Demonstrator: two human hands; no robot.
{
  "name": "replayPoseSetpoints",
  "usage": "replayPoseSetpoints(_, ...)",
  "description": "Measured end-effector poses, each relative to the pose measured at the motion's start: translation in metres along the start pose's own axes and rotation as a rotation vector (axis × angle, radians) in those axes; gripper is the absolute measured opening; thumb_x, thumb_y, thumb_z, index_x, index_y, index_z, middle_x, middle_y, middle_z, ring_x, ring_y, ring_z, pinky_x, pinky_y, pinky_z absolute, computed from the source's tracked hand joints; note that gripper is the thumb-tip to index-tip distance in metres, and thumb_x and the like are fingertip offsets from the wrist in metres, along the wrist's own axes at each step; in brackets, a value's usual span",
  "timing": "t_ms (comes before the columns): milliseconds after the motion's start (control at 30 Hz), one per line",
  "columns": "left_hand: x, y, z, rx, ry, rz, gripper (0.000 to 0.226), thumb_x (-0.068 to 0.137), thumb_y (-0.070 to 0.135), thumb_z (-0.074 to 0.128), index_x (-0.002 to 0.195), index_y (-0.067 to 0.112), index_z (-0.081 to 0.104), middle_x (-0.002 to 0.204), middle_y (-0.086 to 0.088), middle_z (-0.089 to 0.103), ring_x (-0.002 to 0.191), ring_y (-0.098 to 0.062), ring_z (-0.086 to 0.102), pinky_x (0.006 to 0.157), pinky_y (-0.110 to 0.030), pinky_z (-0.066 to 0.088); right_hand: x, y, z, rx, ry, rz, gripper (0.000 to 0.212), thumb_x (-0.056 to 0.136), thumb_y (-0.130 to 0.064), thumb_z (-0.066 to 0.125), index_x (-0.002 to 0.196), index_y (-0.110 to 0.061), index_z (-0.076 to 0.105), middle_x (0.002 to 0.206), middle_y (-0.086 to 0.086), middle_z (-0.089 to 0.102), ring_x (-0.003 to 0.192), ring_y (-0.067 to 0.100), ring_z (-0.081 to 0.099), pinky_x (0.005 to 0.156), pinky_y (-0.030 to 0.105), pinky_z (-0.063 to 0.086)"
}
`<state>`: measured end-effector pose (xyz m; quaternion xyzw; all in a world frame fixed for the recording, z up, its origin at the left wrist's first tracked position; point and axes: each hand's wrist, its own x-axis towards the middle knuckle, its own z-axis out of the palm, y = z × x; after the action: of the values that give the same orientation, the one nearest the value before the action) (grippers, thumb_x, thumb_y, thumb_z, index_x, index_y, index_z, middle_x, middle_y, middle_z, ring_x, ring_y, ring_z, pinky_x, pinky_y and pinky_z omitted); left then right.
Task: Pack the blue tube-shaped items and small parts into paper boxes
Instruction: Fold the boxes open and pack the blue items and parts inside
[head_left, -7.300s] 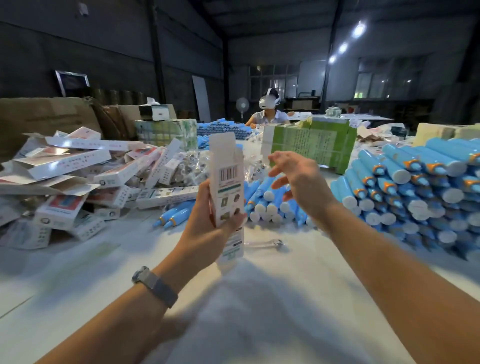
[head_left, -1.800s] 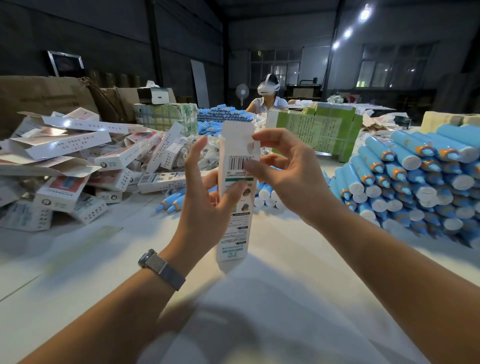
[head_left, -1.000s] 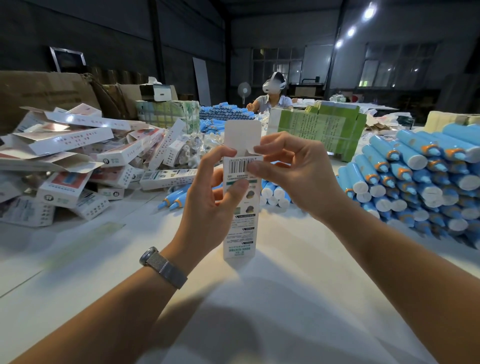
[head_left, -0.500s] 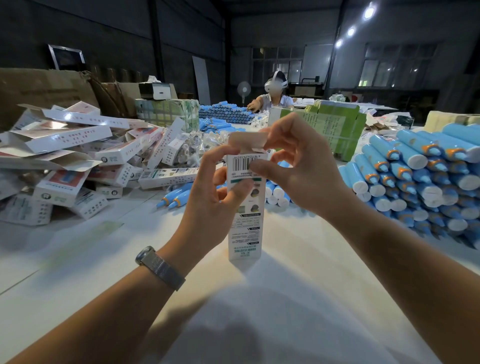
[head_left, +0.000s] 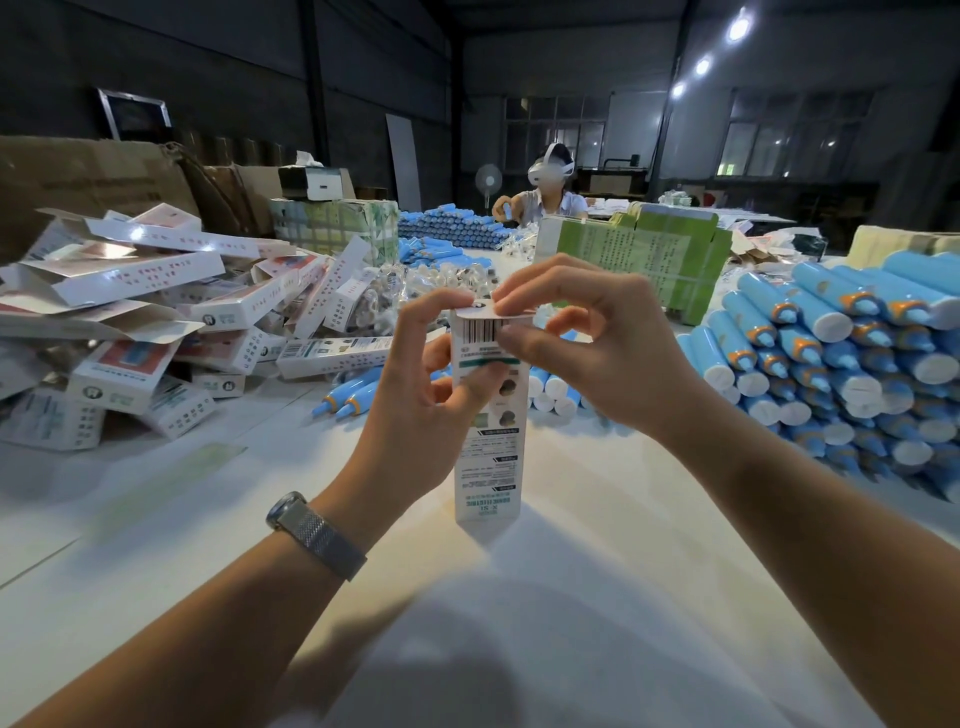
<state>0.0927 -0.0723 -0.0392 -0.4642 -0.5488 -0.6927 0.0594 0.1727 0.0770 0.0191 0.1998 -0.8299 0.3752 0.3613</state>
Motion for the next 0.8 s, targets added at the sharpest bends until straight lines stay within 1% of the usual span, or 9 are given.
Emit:
replayPoseSetpoints(33,-0.0004,0.0,0.0003,0.003,0.002,0.003,0.048,0.086,0.003,0.062,0.114,0.037,0.043,0.091,0.01,0.07,0.083,-0.009,0.069,0.072,-0.043,0.062,0.0004,-0.001,-0.0001,0.04,-0.001,0.019,0.006,0.085,-0.01,0.072,0.091,-0.01,0.073,0.102,0.008,0.069,0.098,0.022,0.066,0.072,0.054,0.053)
replayPoseSetpoints(133,-0.0016,0.0004,0.0021,-0.005,0.016,-0.001,0.049,0.085,0.004,0.063,0.113,0.038,0.042,0.091,0.007,0.072,0.078,-0.01,0.07,0.07,-0.047,0.061,0.0022,-0.0036,-0.0003,0.138,0.014,0.061,0.012,0.088,-0.01,0.069,0.084,0.001,0.072,0.099,0.016,0.067,0.096,0.031,0.064,0.071,0.062,0.05)
replayPoseSetpoints(233,-0.0022,0.0018,0.0029,0.001,0.012,0.008,0.047,0.084,0.004,0.063,0.115,0.032,0.041,0.09,0.007,0.071,0.077,-0.01,0.07,0.07,-0.05,0.061,0.0039,-0.0074,-0.0003,0.128,0.0,0.075,0.008,0.086,-0.009,0.07,0.079,-0.004,0.071,0.096,0.014,0.066,0.094,0.031,0.064,0.072,0.06,0.051)
replayPoseSetpoints(400,-0.0027,0.0045,0.0036,-0.011,0.002,-0.002,0.047,0.083,0.004,0.064,0.113,0.031,0.041,0.089,0.004,0.07,0.076,-0.013,0.071,0.071,-0.051,0.06,0.0075,-0.0097,-0.0052,0.0,-0.073,0.101,0.008,0.081,-0.012,0.077,0.083,-0.016,0.07,0.094,0.004,0.066,0.091,0.021,0.064,0.076,0.05,0.054)
replayPoseSetpoints(500,-0.0022,0.0052,0.004,0.004,-0.007,-0.004,0.045,0.083,0.004,0.063,0.112,0.031,0.042,0.09,0.007,0.069,0.077,-0.013,0.07,0.072,-0.052,0.06,0.0081,-0.0094,-0.0048,-0.086,-0.081,0.072,0.014,0.082,-0.012,0.078,0.091,-0.02,0.071,0.089,-0.01,0.061,0.083,0.006,0.06,0.073,0.03,0.053)
replayPoseSetpoints(567,-0.0016,0.0045,0.0048,0.006,-0.001,0.0,0.045,0.083,0.004,0.063,0.112,0.031,0.042,0.091,0.007,0.069,0.077,-0.011,0.069,0.071,-0.051,0.061,0.0077,-0.0087,-0.0019,-0.133,-0.064,0.021,0.012,0.083,-0.011,0.077,0.093,-0.015,0.073,0.087,-0.007,0.06,0.08,0.014,0.061,0.068,0.033,0.051)
replayPoseSetpoints(633,-0.0017,0.0045,0.0049,-0.024,0.001,0.02,0.042,0.086,0.005,0.06,0.111,0.033,0.043,0.095,0.004,0.069,0.079,-0.01,0.068,0.067,-0.045,0.062,0.0068,-0.0079,0.0,-0.14,-0.032,-0.02,0.01,0.083,-0.009,0.077,0.092,-0.008,0.075,0.086,0.003,0.062,0.077,0.025,0.061,0.066,0.043,0.05)
replayPoseSetpoints(700,-0.0028,0.0059,0.0051,-0.098,-0.016,0.033,0.03,0.095,0.011,0.052,0.112,0.035,0.046,0.097,0.0,0.068,0.082,-0.01,0.065,0.066,-0.031,0.057,0.0062,-0.0076,0.0001,-0.131,-0.022,-0.039,0.009,0.082,-0.007,0.077,0.091,-0.005,0.075,0.086,0.007,0.064,0.077,0.028,0.062,0.066,0.046,0.05)
replayPoseSetpoints(800,-0.0031,0.0074,0.0068,-0.162,0.017,0.035,0.013,0.102,0.018,0.039,0.111,0.027,0.045,0.086,0.012,0.066,0.075,-0.005,0.063,0.063,-0.02,0.051,0.0071,-0.0099,-0.0015,-0.111,-0.049,-0.025,0.01,0.083,-0.006,0.076,0.093,-0.008,0.075,0.087,0.008,0.065,0.08,0.028,0.064,0.07,0.047,0.053)
